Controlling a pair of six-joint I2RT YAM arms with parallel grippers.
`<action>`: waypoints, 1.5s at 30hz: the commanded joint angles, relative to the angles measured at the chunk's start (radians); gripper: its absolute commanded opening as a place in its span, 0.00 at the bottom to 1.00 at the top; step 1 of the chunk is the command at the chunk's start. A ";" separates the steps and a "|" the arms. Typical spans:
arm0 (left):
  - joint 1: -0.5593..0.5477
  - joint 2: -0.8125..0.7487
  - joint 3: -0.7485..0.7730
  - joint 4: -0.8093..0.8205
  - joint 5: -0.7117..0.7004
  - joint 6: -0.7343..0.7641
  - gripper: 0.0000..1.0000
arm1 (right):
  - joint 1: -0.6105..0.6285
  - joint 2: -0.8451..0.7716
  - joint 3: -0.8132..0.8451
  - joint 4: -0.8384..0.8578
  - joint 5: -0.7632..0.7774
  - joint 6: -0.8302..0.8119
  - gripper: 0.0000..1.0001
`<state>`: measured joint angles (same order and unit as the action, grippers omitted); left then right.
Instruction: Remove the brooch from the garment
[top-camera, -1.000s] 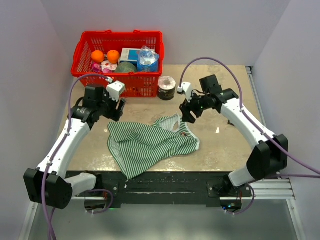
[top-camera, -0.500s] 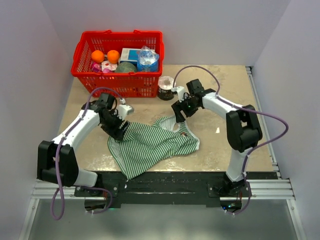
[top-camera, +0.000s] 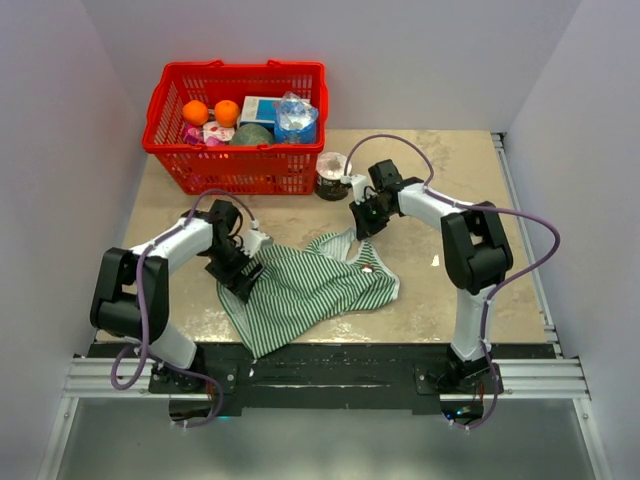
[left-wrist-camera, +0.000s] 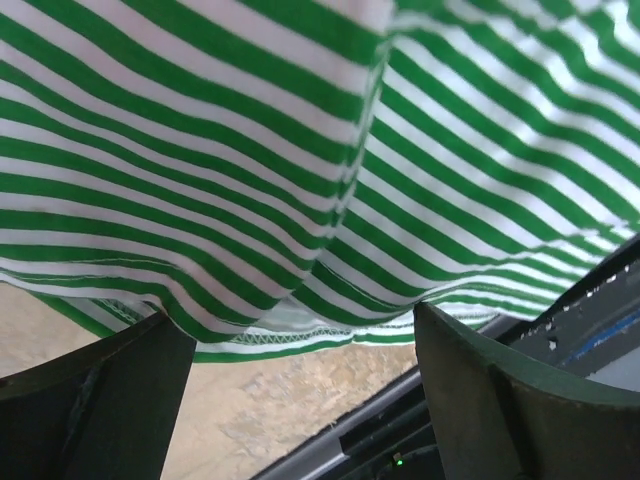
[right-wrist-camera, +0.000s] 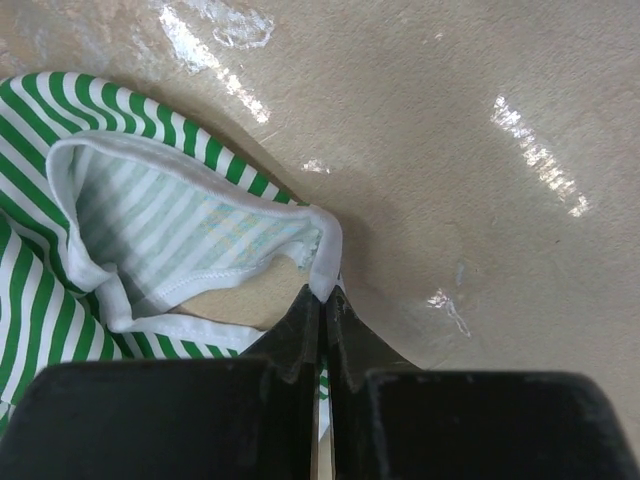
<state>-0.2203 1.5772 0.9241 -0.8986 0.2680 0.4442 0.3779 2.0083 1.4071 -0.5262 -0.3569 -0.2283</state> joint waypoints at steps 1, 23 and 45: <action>0.029 0.042 0.108 0.084 0.057 -0.045 0.89 | -0.005 -0.074 0.009 0.009 -0.040 0.015 0.00; 0.030 0.133 0.246 0.023 0.250 -0.094 0.13 | -0.007 -0.097 0.009 0.014 0.009 0.014 0.00; 0.015 0.006 0.101 0.277 0.169 -0.035 0.44 | -0.005 -0.117 -0.005 0.026 0.035 0.015 0.00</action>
<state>-0.1997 1.6230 1.0519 -0.7479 0.4759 0.3859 0.3763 1.9453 1.4021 -0.5255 -0.3447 -0.2245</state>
